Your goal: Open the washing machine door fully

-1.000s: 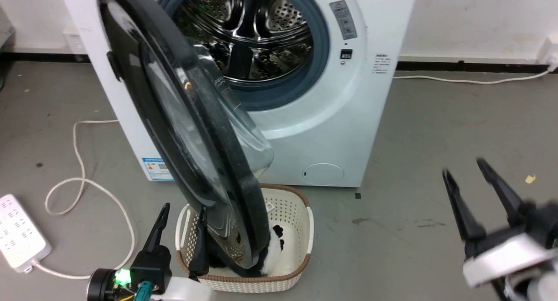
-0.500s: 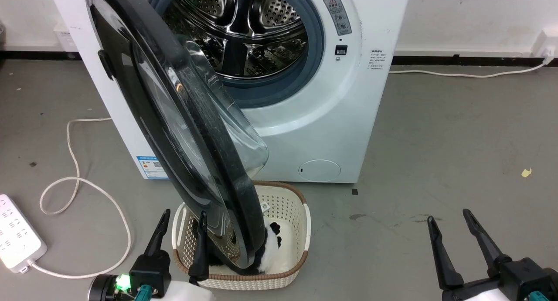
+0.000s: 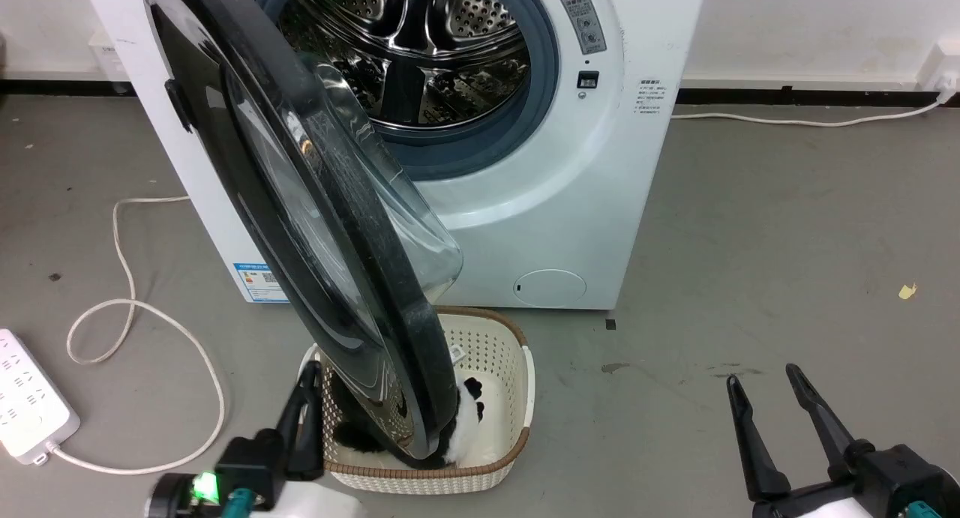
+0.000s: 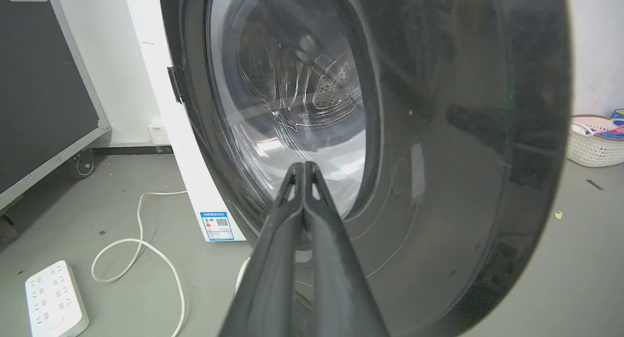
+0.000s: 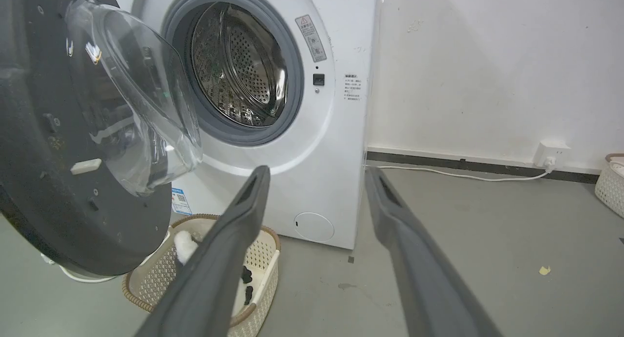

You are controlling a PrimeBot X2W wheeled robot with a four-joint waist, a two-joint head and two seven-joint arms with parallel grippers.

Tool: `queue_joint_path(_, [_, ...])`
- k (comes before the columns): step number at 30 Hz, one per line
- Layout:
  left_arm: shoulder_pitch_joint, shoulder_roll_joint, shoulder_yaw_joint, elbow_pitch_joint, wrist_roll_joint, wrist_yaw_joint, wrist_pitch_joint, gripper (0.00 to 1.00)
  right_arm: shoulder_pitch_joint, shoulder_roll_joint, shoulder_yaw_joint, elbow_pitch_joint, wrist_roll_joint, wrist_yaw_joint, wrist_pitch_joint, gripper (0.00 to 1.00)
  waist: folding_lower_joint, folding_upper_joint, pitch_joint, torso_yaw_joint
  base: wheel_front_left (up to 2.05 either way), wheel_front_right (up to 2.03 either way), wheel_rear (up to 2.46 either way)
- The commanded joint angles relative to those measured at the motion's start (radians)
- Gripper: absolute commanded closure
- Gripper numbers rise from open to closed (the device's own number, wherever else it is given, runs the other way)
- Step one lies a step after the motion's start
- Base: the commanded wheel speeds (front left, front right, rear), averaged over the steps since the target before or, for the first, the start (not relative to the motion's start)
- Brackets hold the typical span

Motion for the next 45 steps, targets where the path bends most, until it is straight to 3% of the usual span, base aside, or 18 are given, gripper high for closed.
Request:
queue_joint_path(1, [0.002,0.003,0.010,-0.008,-0.001,0.005,-0.006,1.00,-0.004,0.005,0.003,0.001,0.008,0.001,-0.005,0.00,-0.0001,0.0000,0.001,0.000,0.00,0.00,0.00])
queue_joint_path(14, [-0.139,0.022,0.155,-0.373,0.002,0.036,-0.006,1.00,-0.017,0.005,0.007,-0.016,0.023,0.001,0.002,0.00,-0.0001,0.0000,-0.010,0.006,0.00,0.00,0.00])
queue_joint_path(24, [-0.221,0.007,0.022,-0.543,0.042,0.009,0.158,1.00,-0.013,0.005,0.012,-0.011,0.036,0.001,0.001,0.00,-0.0001,0.0000,-0.018,0.001,0.00,0.00,0.00])
queue_joint_path(33, [-0.179,-0.044,-0.176,-0.430,0.026,-0.038,0.263,1.00,-0.016,0.005,0.011,-0.001,0.048,0.001,-0.005,0.00,-0.0001,0.0000,-0.007,0.000,0.00,0.00,0.00])
queue_joint_path(45, [-0.149,-0.069,-0.257,-0.128,-0.035,-0.058,0.251,1.00,-0.031,0.005,0.013,0.015,0.055,0.001,-0.011,0.00,-0.0001,0.0000,0.025,-0.005,0.00,0.00,0.00])
